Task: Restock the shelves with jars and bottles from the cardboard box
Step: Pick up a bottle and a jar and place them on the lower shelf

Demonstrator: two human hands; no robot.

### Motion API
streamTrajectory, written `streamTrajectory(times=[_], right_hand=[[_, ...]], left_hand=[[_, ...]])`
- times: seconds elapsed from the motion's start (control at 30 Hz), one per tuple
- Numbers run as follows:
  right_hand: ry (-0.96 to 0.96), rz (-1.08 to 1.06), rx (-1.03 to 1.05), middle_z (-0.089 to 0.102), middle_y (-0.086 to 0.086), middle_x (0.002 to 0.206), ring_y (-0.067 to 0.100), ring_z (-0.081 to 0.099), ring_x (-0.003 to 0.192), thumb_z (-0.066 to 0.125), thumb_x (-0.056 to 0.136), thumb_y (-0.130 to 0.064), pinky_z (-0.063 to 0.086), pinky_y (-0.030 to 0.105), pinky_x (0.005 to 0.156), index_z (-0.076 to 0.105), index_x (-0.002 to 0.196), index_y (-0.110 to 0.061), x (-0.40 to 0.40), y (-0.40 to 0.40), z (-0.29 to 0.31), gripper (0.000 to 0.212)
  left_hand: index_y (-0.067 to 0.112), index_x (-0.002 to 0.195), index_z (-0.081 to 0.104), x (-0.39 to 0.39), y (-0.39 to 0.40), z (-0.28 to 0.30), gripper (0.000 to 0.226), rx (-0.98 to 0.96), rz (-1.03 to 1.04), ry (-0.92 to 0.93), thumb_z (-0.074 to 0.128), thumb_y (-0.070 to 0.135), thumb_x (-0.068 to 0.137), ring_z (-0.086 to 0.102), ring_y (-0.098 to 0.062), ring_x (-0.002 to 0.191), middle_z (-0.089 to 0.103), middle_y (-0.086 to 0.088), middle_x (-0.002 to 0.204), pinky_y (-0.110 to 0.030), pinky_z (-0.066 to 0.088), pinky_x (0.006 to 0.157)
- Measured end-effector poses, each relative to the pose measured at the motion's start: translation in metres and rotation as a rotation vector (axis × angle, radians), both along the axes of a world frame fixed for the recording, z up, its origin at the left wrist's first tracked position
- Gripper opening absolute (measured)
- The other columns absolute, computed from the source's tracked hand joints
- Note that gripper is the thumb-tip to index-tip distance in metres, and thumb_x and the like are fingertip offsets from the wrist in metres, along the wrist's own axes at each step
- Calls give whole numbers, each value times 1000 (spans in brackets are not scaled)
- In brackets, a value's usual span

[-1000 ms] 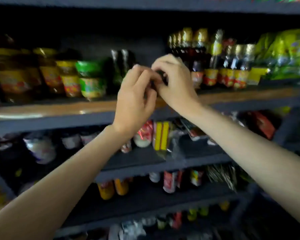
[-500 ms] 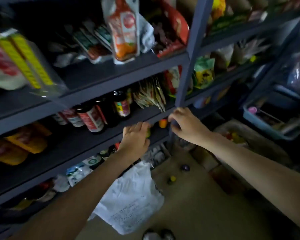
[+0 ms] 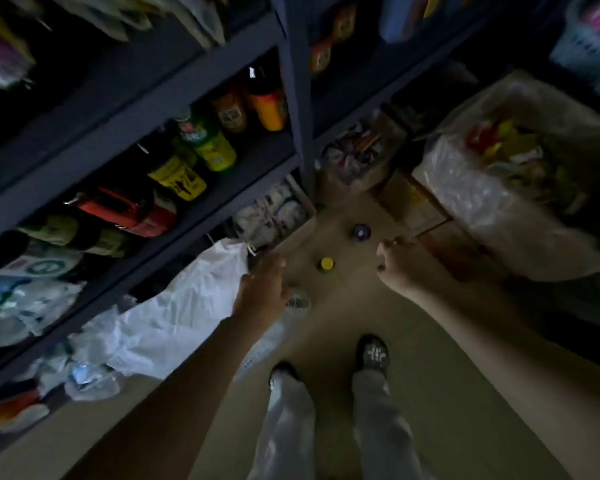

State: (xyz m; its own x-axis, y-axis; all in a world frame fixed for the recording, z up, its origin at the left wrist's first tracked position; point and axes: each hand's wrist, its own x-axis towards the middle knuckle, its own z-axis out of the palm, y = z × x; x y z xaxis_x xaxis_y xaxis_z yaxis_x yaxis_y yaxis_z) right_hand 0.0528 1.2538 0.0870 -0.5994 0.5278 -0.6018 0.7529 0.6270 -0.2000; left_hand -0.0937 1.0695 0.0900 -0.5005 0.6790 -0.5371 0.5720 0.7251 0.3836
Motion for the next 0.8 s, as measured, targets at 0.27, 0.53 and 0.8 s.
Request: streamTrajectory(times=[0.27,0.53,0.8], right_hand=[[84,-87,-132,46,13,129,26,46,116,56,91,-19,42,31,96,48,122,-9,7,28,-125,34],[-87,-127,-169,32,16,140,32,35,127,59,90,-28,38,37,102,31,139,-8,6,57,-324,60],[-20,3,26,0,13,155,42,10,139,64,86,-19,26,47,109,19,147,-24,-50,90,-427,76]], left_hand=[[11,138,38,13,92,-106,49,1,-141,70,51,14,91,45,-25,124,43,-9,139,-37,38,102],[18,143,24,18,119,-299,63,-243,-372,106,57,25,89,29,-27,130,27,-6,143,-38,36,104],[25,145,20,12,129,-395,69,-359,-486,18,59,21,89,23,-36,133,16,-6,150,-39,40,97]])
